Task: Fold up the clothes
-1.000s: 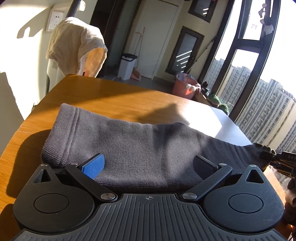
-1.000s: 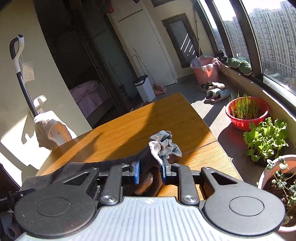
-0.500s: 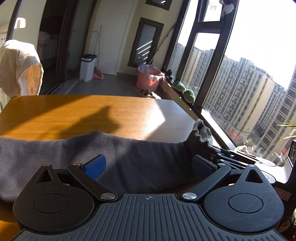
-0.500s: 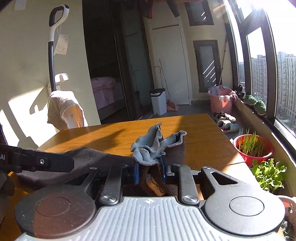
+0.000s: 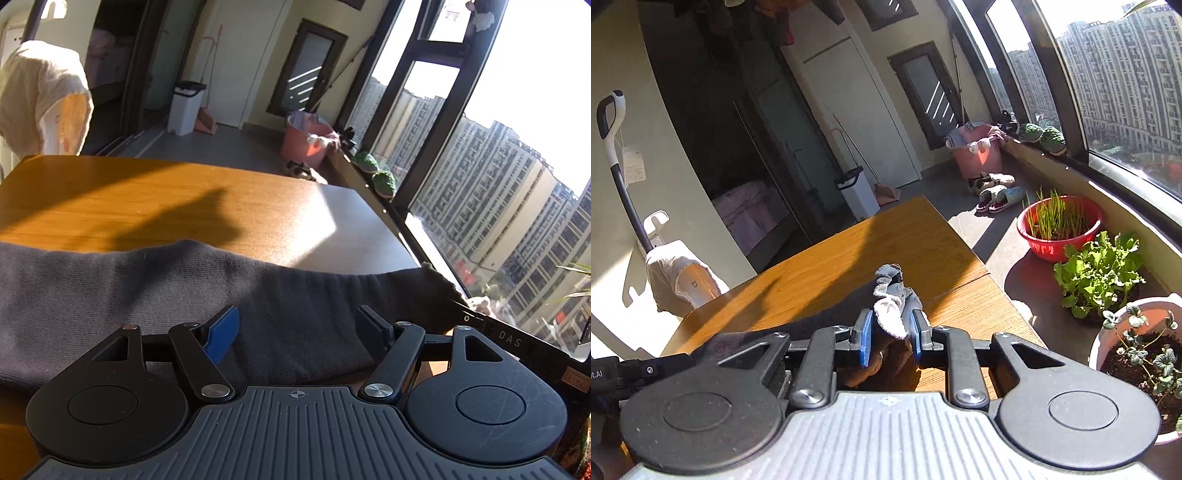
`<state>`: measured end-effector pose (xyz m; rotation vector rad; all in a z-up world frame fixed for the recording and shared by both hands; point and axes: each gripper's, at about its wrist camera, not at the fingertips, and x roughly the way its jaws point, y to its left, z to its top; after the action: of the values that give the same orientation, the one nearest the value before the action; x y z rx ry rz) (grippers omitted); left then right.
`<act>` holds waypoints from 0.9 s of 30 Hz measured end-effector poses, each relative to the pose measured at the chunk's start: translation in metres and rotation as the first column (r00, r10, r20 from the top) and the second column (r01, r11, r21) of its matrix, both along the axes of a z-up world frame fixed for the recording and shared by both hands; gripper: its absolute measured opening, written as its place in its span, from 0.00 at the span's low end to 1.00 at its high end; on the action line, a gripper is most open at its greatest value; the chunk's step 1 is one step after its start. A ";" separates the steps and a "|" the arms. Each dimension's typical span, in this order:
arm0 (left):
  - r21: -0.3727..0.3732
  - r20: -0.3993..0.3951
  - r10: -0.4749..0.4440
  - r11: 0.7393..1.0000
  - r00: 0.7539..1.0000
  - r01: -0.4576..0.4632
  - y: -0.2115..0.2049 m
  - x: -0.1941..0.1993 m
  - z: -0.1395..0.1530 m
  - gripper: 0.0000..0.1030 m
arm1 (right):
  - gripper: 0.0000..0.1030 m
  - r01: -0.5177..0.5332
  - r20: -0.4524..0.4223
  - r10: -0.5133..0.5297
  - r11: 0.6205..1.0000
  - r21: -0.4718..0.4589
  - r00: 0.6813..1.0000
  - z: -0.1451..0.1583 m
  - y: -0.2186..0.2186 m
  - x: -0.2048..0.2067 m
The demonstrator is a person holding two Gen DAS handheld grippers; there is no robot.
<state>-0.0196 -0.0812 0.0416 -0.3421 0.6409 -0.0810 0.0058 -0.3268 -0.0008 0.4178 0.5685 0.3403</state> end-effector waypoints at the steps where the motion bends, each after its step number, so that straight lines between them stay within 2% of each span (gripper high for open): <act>1: 0.004 0.008 -0.004 1.000 1.000 0.004 -0.002 -0.001 -0.002 0.73 | 0.24 0.009 -0.022 -0.009 0.999 0.033 1.000 -0.003 -0.005 0.003; 5: 0.020 0.021 -0.012 1.000 1.000 0.012 -0.009 -0.005 -0.017 0.79 | 0.27 0.035 -0.095 -0.021 0.989 0.143 0.995 -0.014 -0.019 0.013; 8: -0.021 0.014 0.001 1.000 1.000 -0.001 -0.004 -0.004 -0.032 0.80 | 0.27 0.015 -0.114 0.003 0.988 0.156 0.993 -0.019 -0.016 0.019; 10: -0.014 0.033 -0.002 1.000 0.999 0.003 -0.004 -0.006 -0.034 0.81 | 0.27 0.008 -0.120 0.010 0.989 0.146 0.993 -0.019 -0.013 0.022; 12: -0.002 0.041 -0.005 1.000 0.999 0.005 -0.005 -0.008 -0.034 0.88 | 0.23 -0.002 -0.115 0.019 0.990 0.140 0.993 -0.019 -0.009 0.025; 13: 0.004 0.045 -0.006 1.000 0.999 0.006 -0.005 -0.009 -0.034 0.89 | 0.15 -0.012 -0.105 0.026 0.991 0.134 0.994 -0.017 -0.006 0.026; 14: 0.011 0.048 -0.006 1.000 0.999 0.006 -0.006 -0.009 -0.034 0.89 | 0.13 -0.021 -0.091 0.032 0.992 0.121 0.995 -0.015 -0.003 0.025; 17: 0.006 0.048 -0.001 1.000 0.999 0.001 -0.004 -0.011 -0.032 0.89 | 0.12 -0.056 -0.018 0.056 0.998 0.007 0.998 0.000 0.015 0.020; 20: -0.010 0.043 0.006 1.000 0.999 -0.006 -0.002 -0.011 -0.028 0.90 | 0.12 -0.129 0.046 0.136 0.983 -0.133 0.990 0.016 0.040 0.012; 23: -0.027 0.039 0.006 1.000 0.999 -0.005 0.002 -0.006 -0.018 0.88 | 0.12 -0.190 0.097 0.225 0.940 -0.285 0.970 0.025 0.067 -0.001; 25: -0.037 0.034 -0.003 0.999 0.999 0.004 0.003 0.002 -0.008 0.83 | 0.12 -0.226 0.112 0.285 0.901 -0.369 0.952 0.027 0.084 -0.010; 27: -0.040 0.035 -0.029 0.999 0.999 0.030 -0.001 0.012 0.003 0.73 | 0.12 -0.257 0.110 0.328 0.874 -0.414 0.938 0.027 0.096 -0.016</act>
<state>-0.0079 -0.0821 0.0448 -0.3701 0.6105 -0.1282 -0.0107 -0.2304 0.0263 -0.0940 0.5101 0.5372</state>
